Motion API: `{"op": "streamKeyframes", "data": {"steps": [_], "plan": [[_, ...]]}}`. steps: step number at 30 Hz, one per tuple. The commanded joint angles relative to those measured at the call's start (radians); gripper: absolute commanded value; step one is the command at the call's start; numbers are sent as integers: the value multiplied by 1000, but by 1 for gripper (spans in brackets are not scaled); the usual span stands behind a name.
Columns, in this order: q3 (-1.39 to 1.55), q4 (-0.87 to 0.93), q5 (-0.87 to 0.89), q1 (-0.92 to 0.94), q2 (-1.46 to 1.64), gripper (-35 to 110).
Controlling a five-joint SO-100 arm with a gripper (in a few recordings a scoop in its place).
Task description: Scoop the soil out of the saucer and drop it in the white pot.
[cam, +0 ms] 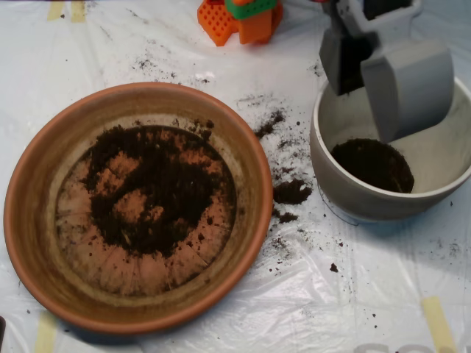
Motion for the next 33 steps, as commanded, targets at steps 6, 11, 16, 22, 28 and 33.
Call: {"op": "streamKeyframes", "data": {"steps": [6,11,16,22,28,33], "plan": [[63,-15,-75,247,178,30],[420,-181,-115,397,322,32],[706,-325,-118,515,397,32],[956,-462,-124,598,388,48],[1019,-502,-175,595,331,51],[946,-451,-193,583,199,49]]}}
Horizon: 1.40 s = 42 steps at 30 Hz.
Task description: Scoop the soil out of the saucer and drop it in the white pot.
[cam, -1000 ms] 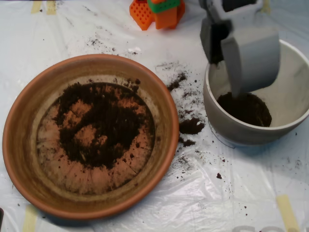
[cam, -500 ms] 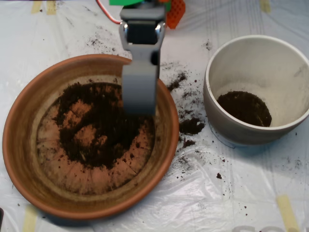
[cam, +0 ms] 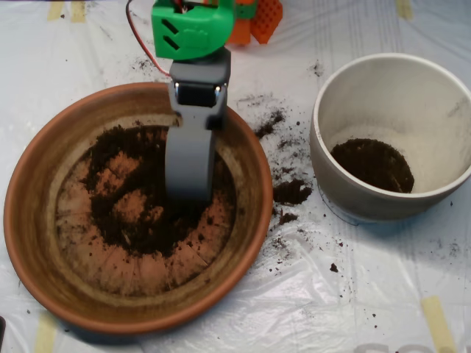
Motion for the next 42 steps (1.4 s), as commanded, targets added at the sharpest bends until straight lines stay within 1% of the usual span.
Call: {"op": "streamKeyframes", "data": {"steps": [1,8,15,19,23,27,33,38,42], "plan": [[-98,35,-18,2,-72,48],[-241,28,-15,43,-285,48],[-463,109,-8,66,-469,47],[-545,140,-3,71,-523,47],[-563,153,-6,66,-541,47],[-528,183,-37,55,-546,51],[-486,150,-38,83,-546,52],[-575,233,-35,100,-638,46],[-563,227,-54,103,-655,41]]}}
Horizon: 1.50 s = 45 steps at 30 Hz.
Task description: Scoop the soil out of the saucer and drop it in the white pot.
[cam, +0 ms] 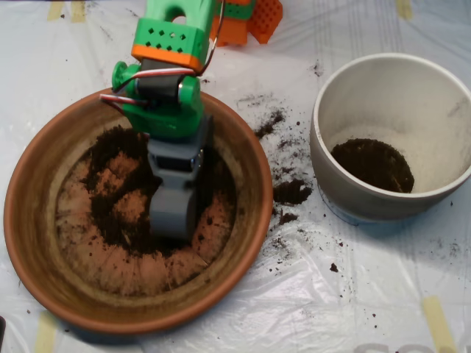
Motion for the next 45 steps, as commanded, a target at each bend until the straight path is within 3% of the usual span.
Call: {"op": "streamKeyframes", "data": {"steps": [1,7,17,33,39,45], "plan": [[-38,9,-23,18,21,40],[3,-57,-28,28,58,33],[209,-255,-25,-14,233,35],[222,-264,-72,-57,199,24],[250,-282,-110,-29,206,18],[285,-302,-143,-8,212,0]]}}
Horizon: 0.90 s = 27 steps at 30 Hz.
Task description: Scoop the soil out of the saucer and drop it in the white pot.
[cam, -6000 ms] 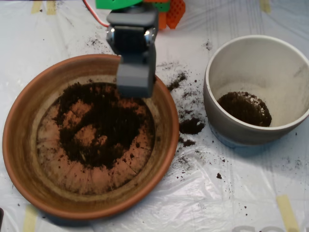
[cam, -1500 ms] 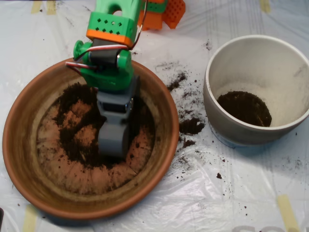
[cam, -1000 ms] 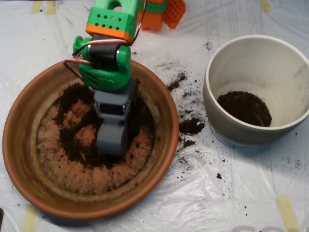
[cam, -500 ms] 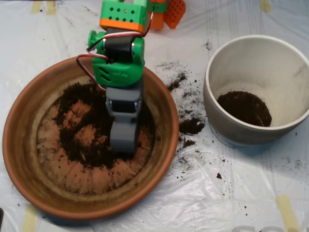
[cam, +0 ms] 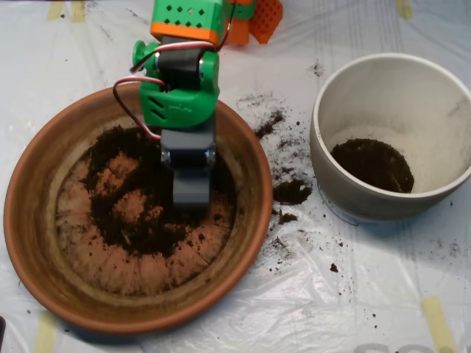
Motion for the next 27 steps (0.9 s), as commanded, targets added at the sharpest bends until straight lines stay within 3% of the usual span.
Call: {"op": "streamKeyframes", "data": {"steps": [1,9,18,27], "plan": [[29,15,-25,34,26,0],[-100,160,44,3,123,0],[-532,422,166,-69,172,-1],[-595,476,207,-209,333,-1]]}}
